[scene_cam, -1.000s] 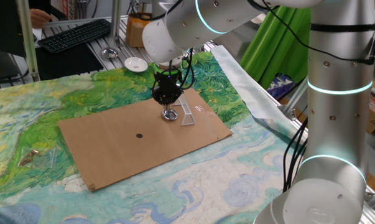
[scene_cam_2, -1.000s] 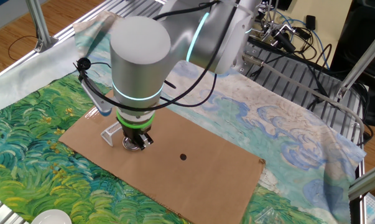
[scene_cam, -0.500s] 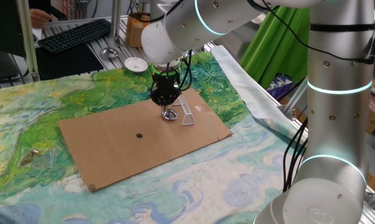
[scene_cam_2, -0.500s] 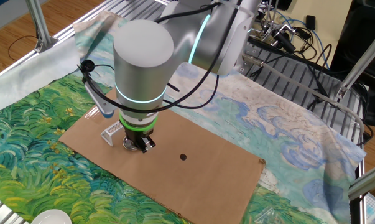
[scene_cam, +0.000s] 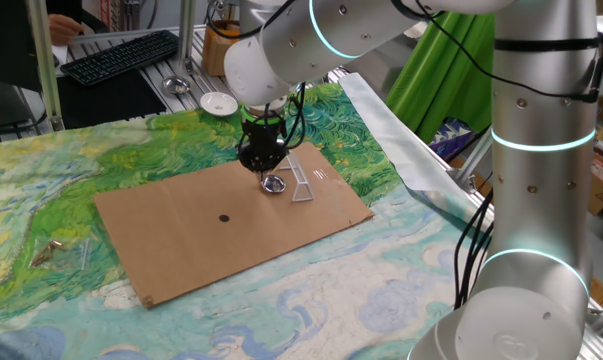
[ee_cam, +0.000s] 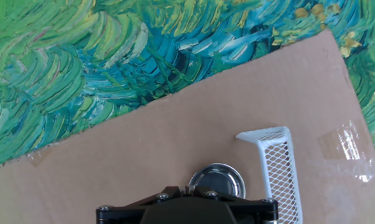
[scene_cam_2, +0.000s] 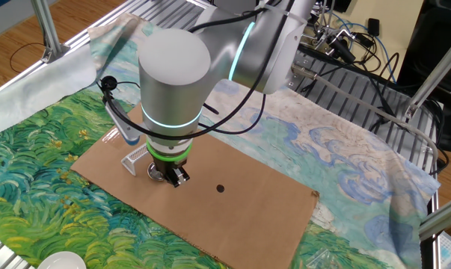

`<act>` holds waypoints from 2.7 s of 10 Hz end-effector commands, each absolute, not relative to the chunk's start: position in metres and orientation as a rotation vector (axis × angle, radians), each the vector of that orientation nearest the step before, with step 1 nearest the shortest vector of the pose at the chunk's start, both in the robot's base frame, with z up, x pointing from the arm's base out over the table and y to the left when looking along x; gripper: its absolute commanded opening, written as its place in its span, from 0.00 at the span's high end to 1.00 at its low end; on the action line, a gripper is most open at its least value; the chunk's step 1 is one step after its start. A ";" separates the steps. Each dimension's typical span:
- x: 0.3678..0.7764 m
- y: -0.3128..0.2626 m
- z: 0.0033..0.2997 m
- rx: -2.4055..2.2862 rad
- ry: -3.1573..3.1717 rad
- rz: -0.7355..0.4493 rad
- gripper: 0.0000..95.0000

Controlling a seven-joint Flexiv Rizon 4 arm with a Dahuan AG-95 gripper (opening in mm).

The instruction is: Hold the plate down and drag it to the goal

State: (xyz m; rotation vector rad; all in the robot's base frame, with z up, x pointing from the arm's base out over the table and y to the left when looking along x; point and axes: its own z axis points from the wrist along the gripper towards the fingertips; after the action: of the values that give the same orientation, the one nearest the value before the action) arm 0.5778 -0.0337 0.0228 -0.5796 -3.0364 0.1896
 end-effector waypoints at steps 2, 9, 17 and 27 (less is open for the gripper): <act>0.576 -0.031 0.022 -0.593 -3.034 0.182 1.00; 0.572 -0.025 0.014 -0.609 -3.034 0.169 1.00; 0.563 -0.028 0.011 -0.556 -3.047 0.232 1.00; 0.564 -0.044 0.012 -0.499 -3.059 0.255 1.00</act>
State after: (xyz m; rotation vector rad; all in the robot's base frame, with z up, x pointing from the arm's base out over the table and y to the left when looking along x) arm 0.5640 -0.0453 0.0116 -0.4973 -3.0606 0.2546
